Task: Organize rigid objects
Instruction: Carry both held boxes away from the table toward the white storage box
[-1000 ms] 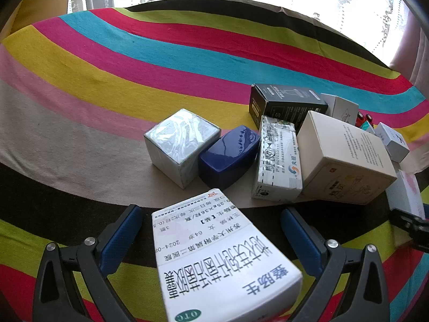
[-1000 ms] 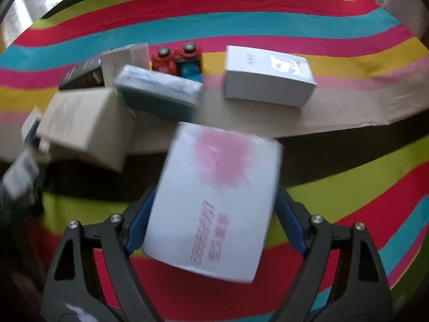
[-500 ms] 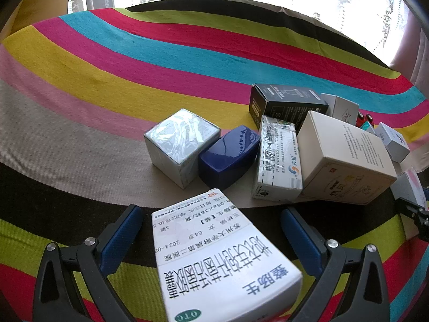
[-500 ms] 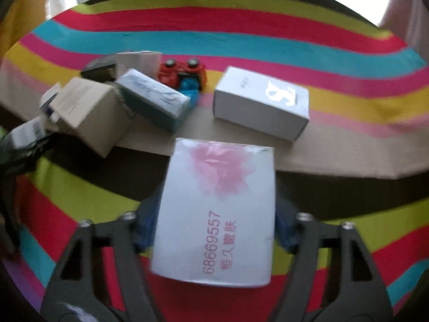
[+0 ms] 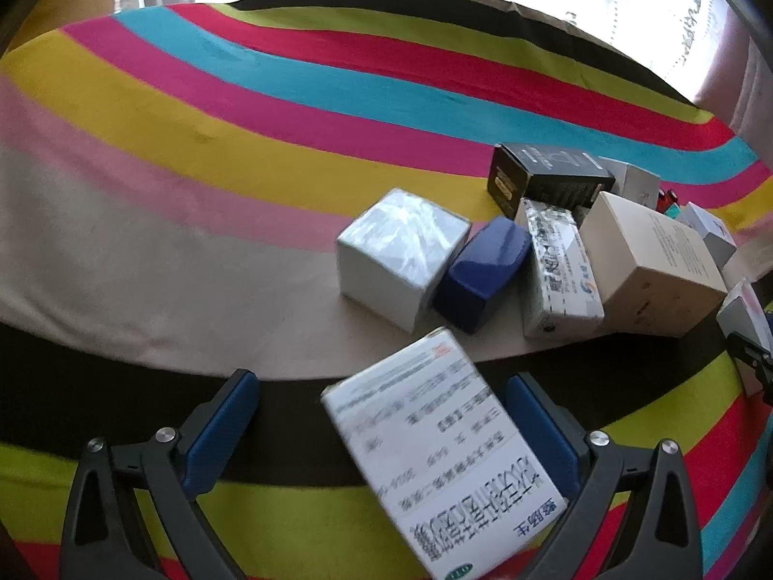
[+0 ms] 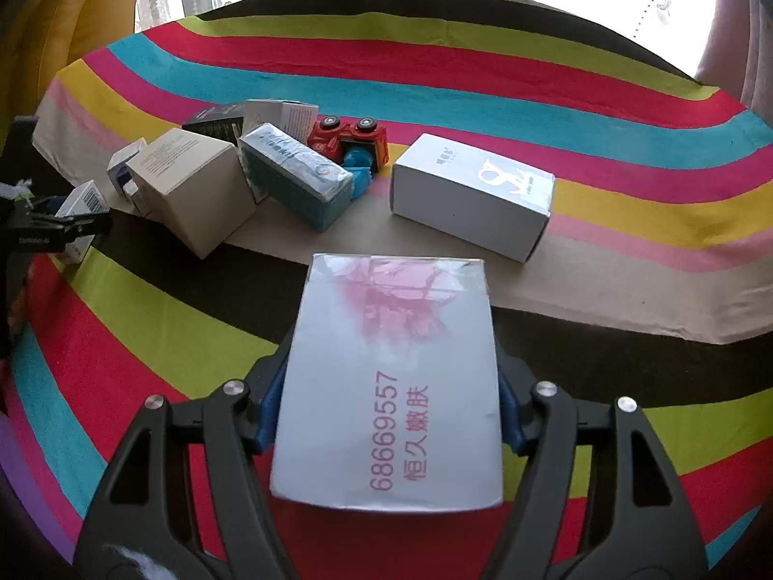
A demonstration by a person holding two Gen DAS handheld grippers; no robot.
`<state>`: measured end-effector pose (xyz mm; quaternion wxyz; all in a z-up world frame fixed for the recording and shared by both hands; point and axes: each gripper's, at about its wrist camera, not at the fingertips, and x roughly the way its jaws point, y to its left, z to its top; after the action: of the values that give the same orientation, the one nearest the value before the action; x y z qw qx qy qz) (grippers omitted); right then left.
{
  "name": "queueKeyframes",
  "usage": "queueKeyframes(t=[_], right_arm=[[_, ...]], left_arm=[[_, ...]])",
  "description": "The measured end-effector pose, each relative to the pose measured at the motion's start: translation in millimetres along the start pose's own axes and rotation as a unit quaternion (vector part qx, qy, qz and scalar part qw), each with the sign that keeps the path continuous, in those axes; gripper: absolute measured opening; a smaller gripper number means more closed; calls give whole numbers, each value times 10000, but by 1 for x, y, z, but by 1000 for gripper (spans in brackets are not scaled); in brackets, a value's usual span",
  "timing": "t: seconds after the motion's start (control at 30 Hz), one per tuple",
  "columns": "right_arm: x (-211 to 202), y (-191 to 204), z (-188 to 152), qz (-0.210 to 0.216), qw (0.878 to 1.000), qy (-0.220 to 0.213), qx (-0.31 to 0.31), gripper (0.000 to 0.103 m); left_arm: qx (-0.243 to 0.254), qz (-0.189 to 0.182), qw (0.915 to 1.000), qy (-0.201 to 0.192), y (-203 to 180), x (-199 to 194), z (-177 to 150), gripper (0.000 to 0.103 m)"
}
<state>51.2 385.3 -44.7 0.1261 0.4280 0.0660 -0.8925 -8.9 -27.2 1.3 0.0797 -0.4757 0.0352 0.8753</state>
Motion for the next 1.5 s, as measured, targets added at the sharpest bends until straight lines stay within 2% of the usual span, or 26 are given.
queueKeyframes(t=[0.13, 0.2, 0.33, 0.4, 0.47, 0.5, 0.53, 0.6, 0.8, 1.0, 1.03, 1.1, 1.17, 1.23, 1.43, 1.5], right_arm=[[-1, -4, -2, -24, 10000, 3, 12, 72], [-23, 5, -12, -30, 10000, 1, 20, 72], [-10, 19, 3, -30, 10000, 7, 40, 73], [-9, 19, 3, -27, 10000, 9, 42, 73], [-9, 20, 4, -28, 10000, 10, 44, 73], [-9, 21, 4, -26, 10000, 11, 45, 73], [-9, 22, 4, -27, 10000, 11, 45, 73], [-8, 22, 5, -26, 10000, 13, 44, 73], [-8, 23, 5, -50, 10000, -3, 83, 70], [-7, 28, 5, -35, 10000, 13, 87, 70], [-6, 29, 7, -25, 9999, 70, 74, 70], [-5, 34, 15, -60, 9990, 449, 59, 69], [-3, 49, 23, -121, 9956, 926, 56, 69], [-2, 70, 29, -112, 9927, 1201, 62, 69], [-7, 138, 28, -75, 9897, 1407, -259, 69], [-9, 155, 25, 61, 9892, 1446, -234, 69]], left_arm=[[-67, -114, 9999, 14, -4, -4, -8, 103], [-208, -182, 9996, -47, -3, -12, -16, 103], [-1088, -603, 9920, -191, 13, -27, -32, 103], [-1412, -589, 9881, -145, 15, -26, -31, 103], [-1544, -351, 9874, -8, 9, -23, -24, 100], [-1513, -23, 9885, 75, 0, -21, -21, 87], [-1398, 203, 9899, 109, -7, -20, -19, 65], [-1020, 510, 9934, 114, -25, -20, -15, 42], [-465, 313, 9984, -17, -44, -22, -24, 41], [-43, 118, 9991, 413, -42, -22, -21, 41], [-49, 105, 9988, 483, -42, -22, -19, 41], [-87, 115, 9978, 652, -46, -20, -14, 41], [-97, 85, 9970, 767, -53, -19, -11, 41], [-76, 29, 9964, 843, -72, -26, -19, 41], [69, -48, 9953, 962, -116, -36, -34, 41], [67, -78, 9950, 995, -126, -40, -39, 41]])
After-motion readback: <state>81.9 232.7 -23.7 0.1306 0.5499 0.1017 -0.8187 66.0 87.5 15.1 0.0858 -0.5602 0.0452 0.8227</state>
